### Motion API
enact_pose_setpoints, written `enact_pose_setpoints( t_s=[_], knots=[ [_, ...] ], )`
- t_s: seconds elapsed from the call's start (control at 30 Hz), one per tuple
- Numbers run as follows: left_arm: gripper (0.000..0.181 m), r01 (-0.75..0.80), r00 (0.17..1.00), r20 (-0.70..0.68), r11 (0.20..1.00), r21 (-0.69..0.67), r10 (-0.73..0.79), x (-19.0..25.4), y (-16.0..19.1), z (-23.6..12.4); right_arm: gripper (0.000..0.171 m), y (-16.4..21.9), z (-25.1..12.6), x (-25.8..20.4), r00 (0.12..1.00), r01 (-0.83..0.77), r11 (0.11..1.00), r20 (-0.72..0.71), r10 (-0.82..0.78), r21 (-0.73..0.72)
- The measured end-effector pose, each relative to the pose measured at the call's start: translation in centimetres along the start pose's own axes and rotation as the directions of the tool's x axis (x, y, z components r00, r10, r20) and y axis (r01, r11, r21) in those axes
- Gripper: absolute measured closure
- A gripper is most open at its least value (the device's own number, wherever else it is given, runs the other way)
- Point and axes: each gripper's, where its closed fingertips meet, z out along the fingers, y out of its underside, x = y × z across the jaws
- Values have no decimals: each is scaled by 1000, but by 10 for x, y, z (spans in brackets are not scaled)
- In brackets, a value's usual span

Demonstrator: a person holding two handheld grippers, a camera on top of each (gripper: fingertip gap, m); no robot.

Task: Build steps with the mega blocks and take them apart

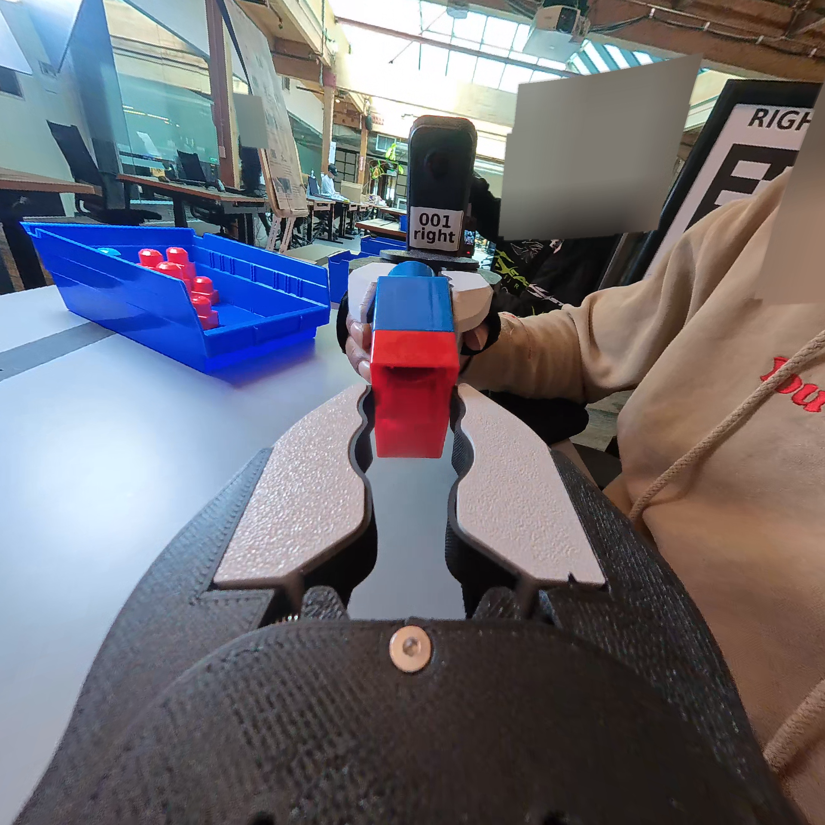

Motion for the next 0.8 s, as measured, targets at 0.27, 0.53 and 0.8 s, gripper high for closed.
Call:
enact_pose_setpoints(
  t_s=[0.27, 0.53, 0.8],
  knots=[
    [149, -5, 1000, 4, 1000, 5, 5, 0, -1, 0, 136, -1, 0, 1, 1000, -13, 1000, -9, 13, 11],
    [148, -40, 999, 17, 998, 39, 39, -3, -11, -4, 131, -14, -12, 7, 999, 13, 1000, -33, -14, -21],
    [138, -69, 992, 103, 997, -36, 72, -17, 1, -1, 142, -45, -45, 34, 977, 88, 987, -183, -111, -133]
  ],
)
